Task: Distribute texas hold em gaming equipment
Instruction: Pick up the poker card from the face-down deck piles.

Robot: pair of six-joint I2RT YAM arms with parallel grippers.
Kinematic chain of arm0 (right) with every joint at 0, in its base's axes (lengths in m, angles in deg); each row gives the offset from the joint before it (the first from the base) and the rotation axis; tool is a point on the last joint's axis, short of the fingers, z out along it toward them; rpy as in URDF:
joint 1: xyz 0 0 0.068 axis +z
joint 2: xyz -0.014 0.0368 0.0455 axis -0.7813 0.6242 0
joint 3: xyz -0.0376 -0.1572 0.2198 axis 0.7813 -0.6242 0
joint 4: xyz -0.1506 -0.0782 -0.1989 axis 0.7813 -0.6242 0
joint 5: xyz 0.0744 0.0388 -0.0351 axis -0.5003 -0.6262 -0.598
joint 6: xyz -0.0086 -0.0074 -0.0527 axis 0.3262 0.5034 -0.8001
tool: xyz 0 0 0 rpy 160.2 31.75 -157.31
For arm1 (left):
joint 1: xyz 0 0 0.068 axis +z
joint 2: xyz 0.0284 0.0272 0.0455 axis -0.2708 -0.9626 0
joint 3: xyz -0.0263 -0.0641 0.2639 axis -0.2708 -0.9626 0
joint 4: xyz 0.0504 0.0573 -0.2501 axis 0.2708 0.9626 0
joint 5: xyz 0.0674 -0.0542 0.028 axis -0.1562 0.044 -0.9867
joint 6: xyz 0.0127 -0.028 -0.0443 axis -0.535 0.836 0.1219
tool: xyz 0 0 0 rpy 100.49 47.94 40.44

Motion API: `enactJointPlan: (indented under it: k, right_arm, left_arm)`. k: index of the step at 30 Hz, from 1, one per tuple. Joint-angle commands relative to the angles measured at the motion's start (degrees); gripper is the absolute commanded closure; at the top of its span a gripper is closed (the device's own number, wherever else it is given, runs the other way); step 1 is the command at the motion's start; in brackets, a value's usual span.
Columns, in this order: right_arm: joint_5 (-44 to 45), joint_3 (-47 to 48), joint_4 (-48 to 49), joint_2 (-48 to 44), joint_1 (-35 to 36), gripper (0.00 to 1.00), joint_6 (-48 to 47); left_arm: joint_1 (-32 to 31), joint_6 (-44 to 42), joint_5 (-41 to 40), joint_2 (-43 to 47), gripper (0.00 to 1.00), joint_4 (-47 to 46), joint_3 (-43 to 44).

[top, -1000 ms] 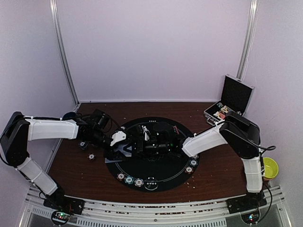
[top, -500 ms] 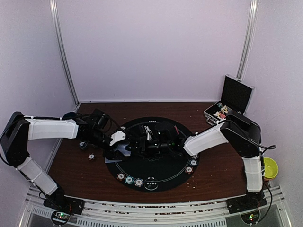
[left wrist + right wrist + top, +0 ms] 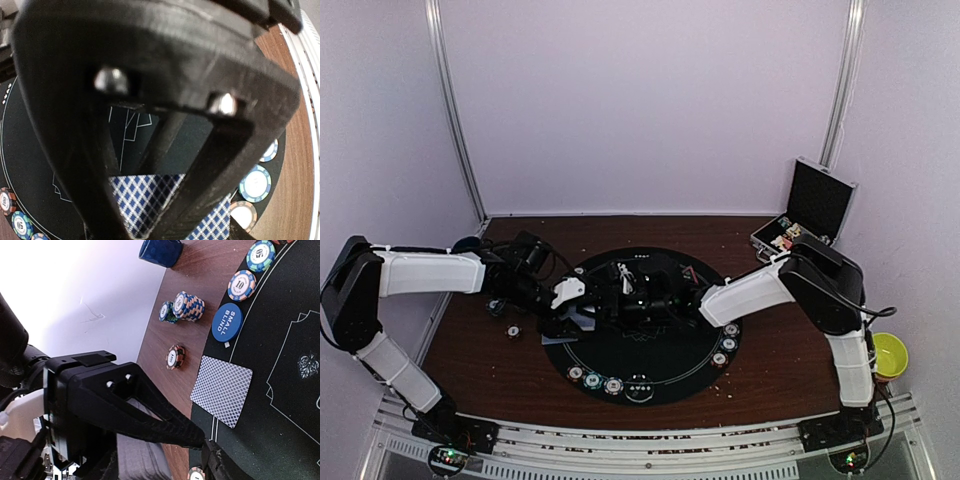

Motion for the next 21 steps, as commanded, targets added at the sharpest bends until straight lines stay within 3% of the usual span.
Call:
enactJointPlan:
  k: [1, 15, 21]
  right_arm:
    - [1.0, 1.5, -2.2, 1.7, 0.4, 0.48, -1.2]
    - [3.3, -5.3, -4.9, -3.1, -1.6, 0.71, -4.8]
    - [2.2, -5.8, -4.8, -4.2, -1.8, 0.76, -5.4]
  left_arm:
    - [0.3, -0.3, 1.1, -0.2, 0.6, -0.3, 1.3]
    - [0.3, -0.2, 1.1, -0.3, 0.6, 0.0, 1.5]
    - [0.3, -0.2, 0.9, -0.7, 0.6, 0.0, 1.7]
